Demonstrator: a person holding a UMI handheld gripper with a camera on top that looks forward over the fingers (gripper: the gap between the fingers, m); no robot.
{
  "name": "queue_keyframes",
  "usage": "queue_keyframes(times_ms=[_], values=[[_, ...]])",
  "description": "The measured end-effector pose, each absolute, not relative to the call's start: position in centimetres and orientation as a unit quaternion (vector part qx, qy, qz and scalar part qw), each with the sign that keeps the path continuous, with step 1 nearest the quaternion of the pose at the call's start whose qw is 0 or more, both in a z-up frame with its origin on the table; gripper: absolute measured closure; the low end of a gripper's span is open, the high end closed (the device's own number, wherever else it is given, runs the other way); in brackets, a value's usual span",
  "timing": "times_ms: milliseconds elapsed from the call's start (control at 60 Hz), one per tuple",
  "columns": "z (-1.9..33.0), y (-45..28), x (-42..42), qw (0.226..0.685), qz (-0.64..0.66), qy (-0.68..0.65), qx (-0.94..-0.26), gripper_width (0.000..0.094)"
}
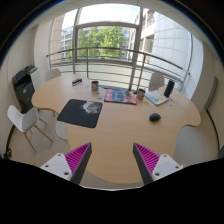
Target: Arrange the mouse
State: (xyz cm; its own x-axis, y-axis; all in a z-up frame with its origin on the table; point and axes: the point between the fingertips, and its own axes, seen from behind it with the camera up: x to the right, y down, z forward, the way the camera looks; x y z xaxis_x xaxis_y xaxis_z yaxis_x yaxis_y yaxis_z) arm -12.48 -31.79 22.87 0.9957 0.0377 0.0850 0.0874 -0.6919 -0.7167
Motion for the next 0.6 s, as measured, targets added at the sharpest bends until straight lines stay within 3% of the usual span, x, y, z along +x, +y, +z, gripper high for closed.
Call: queue_keyframes(times_ms=[150, 300, 600], values=[[19.8, -32.8, -10.9, 0.372, -0.027, -0.014, -0.928, 0.0092], [12.9, -31.5, -2.5, 0.357, -0.034, -0.004, -0.934, 0.0092], [5.8, -17.8, 10.7, 0.428, -0.034, 0.025, -0.903, 0.0085]])
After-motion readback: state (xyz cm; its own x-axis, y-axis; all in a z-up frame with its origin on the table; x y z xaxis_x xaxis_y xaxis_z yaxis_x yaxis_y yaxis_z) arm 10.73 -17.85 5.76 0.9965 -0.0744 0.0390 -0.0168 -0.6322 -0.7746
